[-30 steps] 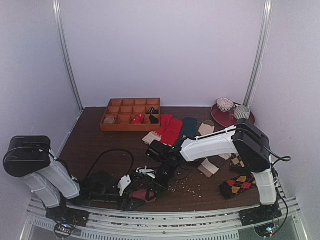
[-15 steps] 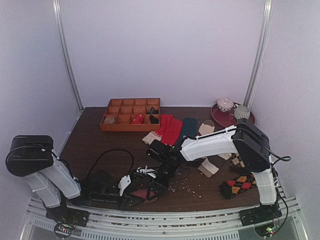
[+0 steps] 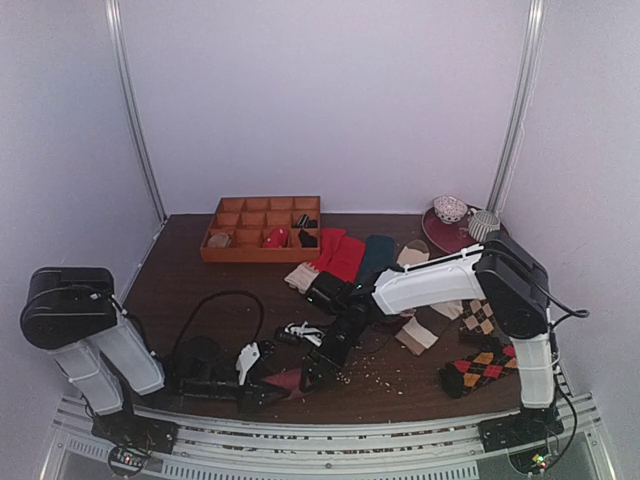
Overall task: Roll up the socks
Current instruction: Pick up a pair of socks from the center of the board, then place a pair of socks in the storage box.
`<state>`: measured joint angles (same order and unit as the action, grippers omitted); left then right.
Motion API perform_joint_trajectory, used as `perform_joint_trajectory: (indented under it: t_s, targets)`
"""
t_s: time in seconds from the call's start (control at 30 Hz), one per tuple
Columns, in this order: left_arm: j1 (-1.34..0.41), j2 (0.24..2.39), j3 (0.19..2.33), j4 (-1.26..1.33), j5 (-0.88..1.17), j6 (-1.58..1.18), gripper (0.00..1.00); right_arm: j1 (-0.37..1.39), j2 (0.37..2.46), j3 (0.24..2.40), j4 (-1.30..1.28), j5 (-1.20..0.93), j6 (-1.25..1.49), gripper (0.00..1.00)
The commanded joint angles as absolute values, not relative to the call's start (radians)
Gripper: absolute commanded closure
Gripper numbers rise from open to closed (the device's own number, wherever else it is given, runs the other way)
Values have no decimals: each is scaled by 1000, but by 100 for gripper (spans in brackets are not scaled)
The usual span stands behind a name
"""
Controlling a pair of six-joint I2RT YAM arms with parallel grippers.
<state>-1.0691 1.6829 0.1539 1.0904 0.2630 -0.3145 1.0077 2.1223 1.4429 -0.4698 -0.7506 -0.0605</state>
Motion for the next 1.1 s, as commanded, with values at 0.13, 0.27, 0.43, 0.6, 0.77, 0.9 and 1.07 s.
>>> perform_joint_trajectory:
  t_s: [0.13, 0.27, 0.43, 0.6, 0.77, 0.9, 1.07]
  targets:
    - [-1031, 1554, 180, 906, 189, -355, 100, 834, 1845, 1282, -369, -602, 56, 43]
    - [-1006, 1433, 291, 666, 67, -333, 100, 816, 1760, 1216, -310, -608, 95, 43]
    - [-910, 1304, 428, 461, -18, -300, 100, 793, 1657, 1129, -220, -609, 152, 43]
    - [-781, 1294, 588, 336, -28, -244, 100, 763, 1574, 1058, -167, -613, 180, 43]
    - [-650, 1377, 760, 284, -88, -202, 100, 718, 1529, 1023, -148, -604, 189, 43]
    - [-513, 1459, 888, 300, -94, -180, 100, 682, 1513, 1004, -138, -603, 185, 43]
    - [-480, 1618, 1085, 248, -284, -55, 100, 639, 1500, 984, -144, -619, 169, 43]
